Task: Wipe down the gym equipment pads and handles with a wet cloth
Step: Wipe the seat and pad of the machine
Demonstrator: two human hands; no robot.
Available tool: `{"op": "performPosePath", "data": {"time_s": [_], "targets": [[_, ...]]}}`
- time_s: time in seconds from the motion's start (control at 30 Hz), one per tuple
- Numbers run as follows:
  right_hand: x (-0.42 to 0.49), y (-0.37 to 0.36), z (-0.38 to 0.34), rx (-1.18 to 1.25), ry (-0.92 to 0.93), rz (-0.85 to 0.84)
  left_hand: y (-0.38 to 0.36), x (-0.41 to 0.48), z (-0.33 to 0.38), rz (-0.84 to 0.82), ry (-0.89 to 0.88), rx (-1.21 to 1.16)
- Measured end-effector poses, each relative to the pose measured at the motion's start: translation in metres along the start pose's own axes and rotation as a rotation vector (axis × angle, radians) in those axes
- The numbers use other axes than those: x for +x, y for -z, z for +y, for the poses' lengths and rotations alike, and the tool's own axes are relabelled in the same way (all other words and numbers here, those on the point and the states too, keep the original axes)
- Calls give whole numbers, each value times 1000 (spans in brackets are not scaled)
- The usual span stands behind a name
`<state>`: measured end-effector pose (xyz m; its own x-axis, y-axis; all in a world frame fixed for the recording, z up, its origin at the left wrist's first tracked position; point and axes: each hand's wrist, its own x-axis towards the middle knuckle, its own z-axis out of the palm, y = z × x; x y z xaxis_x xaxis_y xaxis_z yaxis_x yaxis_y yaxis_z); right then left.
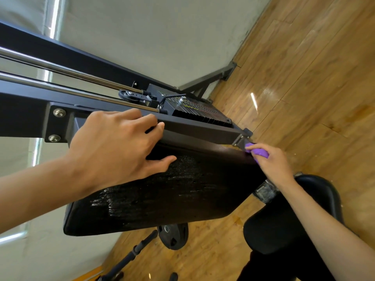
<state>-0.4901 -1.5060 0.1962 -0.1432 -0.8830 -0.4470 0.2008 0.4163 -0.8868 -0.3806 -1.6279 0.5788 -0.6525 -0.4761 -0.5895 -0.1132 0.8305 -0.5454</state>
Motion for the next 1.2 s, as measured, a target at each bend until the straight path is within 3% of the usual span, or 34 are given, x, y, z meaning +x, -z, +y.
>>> {"op": "performPosePath", "data": {"time_s": [0.13,0.2,0.4,0.53,0.67,0.83,0.93,1.1,1.2], "targets": [[8,17,35,-46,-181,62,0,0,1,0,11,-2],[12,10,23,11,-180,60,0,0,2,-7,7,-1],[-7,-5,-16,-80,163,-73,1,1,3,-33,12,12],[-5,-2,-11,49,-43,-90,3,0,3,-43,16,9],[-3,-5,-30,-13,-55,-83,5,2,5,-58,22,3],[-18,-25,-100,60,263,-108,4,1,4,-62,39,-5],[-23,-28,-89,29,403,-30,3,0,4,-62,42,-1],[-13,5,2,-16,-35,55,1,0,3,-74,47,25],[5,13,16,-24,-199,65,1,1,4,-78,51,48]]}}
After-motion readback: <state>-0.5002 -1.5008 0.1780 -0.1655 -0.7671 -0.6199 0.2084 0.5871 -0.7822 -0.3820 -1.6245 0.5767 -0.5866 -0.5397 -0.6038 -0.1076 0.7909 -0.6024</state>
